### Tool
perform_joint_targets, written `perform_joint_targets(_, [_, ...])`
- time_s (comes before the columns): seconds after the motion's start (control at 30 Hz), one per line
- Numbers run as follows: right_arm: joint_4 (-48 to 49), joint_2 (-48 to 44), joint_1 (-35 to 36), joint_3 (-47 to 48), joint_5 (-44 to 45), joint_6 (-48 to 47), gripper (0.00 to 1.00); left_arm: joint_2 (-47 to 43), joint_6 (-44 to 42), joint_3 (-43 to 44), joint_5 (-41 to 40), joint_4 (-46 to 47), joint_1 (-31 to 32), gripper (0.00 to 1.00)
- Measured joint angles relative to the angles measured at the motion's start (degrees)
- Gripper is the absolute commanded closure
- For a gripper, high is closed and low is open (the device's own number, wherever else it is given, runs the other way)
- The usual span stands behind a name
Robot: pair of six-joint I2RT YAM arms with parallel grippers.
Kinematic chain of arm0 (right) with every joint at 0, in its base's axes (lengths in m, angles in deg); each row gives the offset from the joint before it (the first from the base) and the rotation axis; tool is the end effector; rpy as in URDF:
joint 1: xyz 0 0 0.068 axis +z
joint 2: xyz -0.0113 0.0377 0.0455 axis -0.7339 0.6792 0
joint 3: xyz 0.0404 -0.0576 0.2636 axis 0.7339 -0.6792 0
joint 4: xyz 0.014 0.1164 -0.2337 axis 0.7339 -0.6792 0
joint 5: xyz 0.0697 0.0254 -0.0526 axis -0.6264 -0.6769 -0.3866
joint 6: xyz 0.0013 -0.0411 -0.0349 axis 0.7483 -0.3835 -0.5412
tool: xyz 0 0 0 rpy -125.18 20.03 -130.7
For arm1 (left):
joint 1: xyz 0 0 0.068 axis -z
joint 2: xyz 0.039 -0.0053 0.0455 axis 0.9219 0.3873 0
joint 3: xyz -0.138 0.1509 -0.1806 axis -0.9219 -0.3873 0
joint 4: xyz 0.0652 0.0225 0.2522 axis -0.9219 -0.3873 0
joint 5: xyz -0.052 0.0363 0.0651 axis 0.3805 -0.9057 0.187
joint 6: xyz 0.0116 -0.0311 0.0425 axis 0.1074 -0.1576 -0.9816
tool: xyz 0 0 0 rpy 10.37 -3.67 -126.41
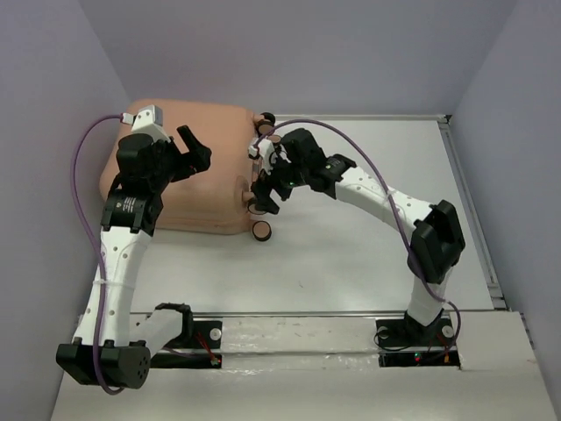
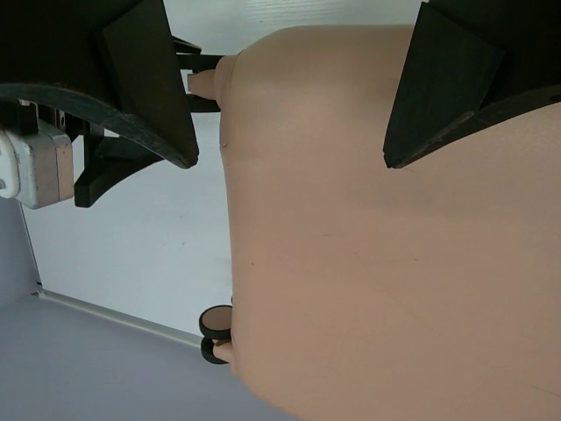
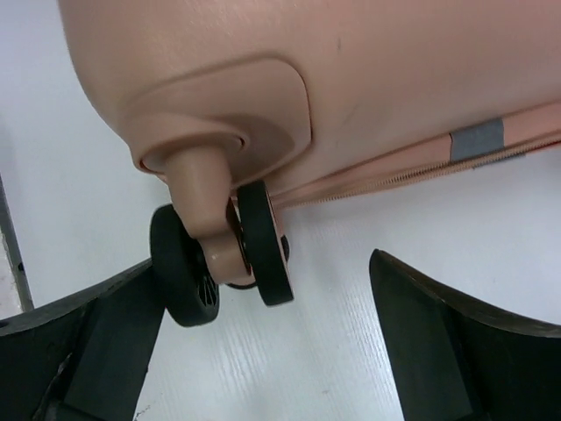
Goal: Pack the luggage
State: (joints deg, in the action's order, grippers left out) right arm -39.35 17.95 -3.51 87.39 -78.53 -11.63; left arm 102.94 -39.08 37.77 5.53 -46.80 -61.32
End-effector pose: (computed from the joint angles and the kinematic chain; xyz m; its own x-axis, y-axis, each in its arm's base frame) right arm 0.2964 0.3037 0.3114 -0.1979 -0.5143 -0.8344 -0.9509 0.3075 0.0360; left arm 0.2234 -0.0278 0.4222 -0.2610 -0.3136 -0.9130 0.1526 0.9205 -0.3598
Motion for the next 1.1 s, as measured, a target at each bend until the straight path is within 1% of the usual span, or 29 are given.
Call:
perform_joint_targets(0.03, [-0.15,0.22,0.02,0.52,-0.2,-0.35,0.0,-0.17,-0.2,-0.04,0.02,-0.07,-0.2,0.01])
perform_joint_targets(0.13, [-2.29,4.33,1.03,5.86,-2.45,-2.54,0.05,-0.37,-0.7,-0.04,0.15,-0.09,-0.92,0.01])
perform_joint_targets(0.17, [-3.1,6.01,1.46,7.39,-3.3,-3.17,0.11,-0.37,-0.83,-0.04,0.24,-0.09,-1.25,0.01])
perform_joint_targets(0.2, [-3.45,7.19,1.77,8.09,-4.11,-3.56,0.21,-0.37,-0.96,-0.04,0.31,-0.11,-1.44,0.01])
perform_joint_targets(0.23, [-3.96,8.35,1.97,8.28,-4.76,-3.87,0.37,-0.37,-1.07,-0.04,0.37,-0.11,-1.55,0.01])
perform_joint_targets(0.27, [-4.81,9.03,2.16,8.28,-5.44,-4.31,0.75,-0.37,-1.18,-0.04,0.52,-0.11,-1.77,0.01])
perform_joint_targets(0.3, [-5.75,9.92,2.29,8.26,-5.51,-5.05,0.91,-0.37,-1.29,-0.04,0.55,-0.11,-1.9,0.01])
perform_joint_targets(0.33, [-6.29,10.19,2.43,8.24,-5.2,-5.18,0.93,-0.37,-1.38,-0.04,0.57,-0.15,-1.92,0.01])
perform_joint_targets(0.43, [-5.4,9.18,2.4,6.32,-3.48,-4.55,0.93,-0.39,-1.6,-0.04,0.61,-0.5,-2.25,0.01])
perform_joint_targets(0.5, [-0.83,5.92,2.67,0.85,-1.6,-3.43,0.93,-0.42,-1.68,-0.04,0.61,-0.87,-2.27,0.01])
perform_joint_targets(0.6, [4.98,-2.05,1.05,-10.16,-0.39,-1.51,0.93,-0.52,-1.79,-0.04,0.66,-1.14,-2.43,0.01])
perform_joint_targets(0.67, [5.62,-7.98,-1.81,-16.04,-0.87,-1.05,0.93,-0.66,-1.86,-0.04,0.74,-1.33,-2.51,0.01])
perform_joint_targets(0.73, [3.8,-15.89,-6.36,-22.16,-1.79,-1.11,0.93,-0.74,-1.9,-0.04,0.83,-1.33,-2.62,0.01])
perform_joint_targets(0.77, [3.28,-19.45,-8.44,-24.85,-2.38,-1.05,0.74,-0.74,-1.9,-0.04,0.85,-1.36,-2.62,0.01])
perform_joint_targets(0.8, [1.92,-23.67,-11.13,-27.34,-2.69,-0.68,0.51,-0.74,-1.9,-0.04,0.87,-1.33,-2.64,0.01])
perform_joint_targets(0.83, [1.07,-27.39,-13.4,-29.44,-2.64,0.04,0.2,-0.74,-1.9,-0.09,0.92,-1.33,-2.64,0.01])
perform_joint_targets(0.87, [0.52,-29.51,-14.99,-30.51,-1.92,0.92,0.12,-0.74,-1.88,-0.2,1.01,-1.31,-2.64,0.01])
perform_joint_targets(0.93, [0.04,-32.54,-17.68,-31.58,4.07,5.2,0.05,-1.03,-1.81,-1.14,1.09,-0.96,-2.64,0.01])
perform_joint_targets(1.03, [-0.17,-34.14,-21.9,-31.74,11.13,10.73,0.05,-1.4,-1.49,-3.08,0.79,-0.63,-2.64,0.04])
perform_joint_targets(1.1, [0.26,-34.95,-23.63,-31.74,14.03,13.7,0.02,-1.68,-1.16,-4.79,0.26,-0.35,-2.64,0.07])
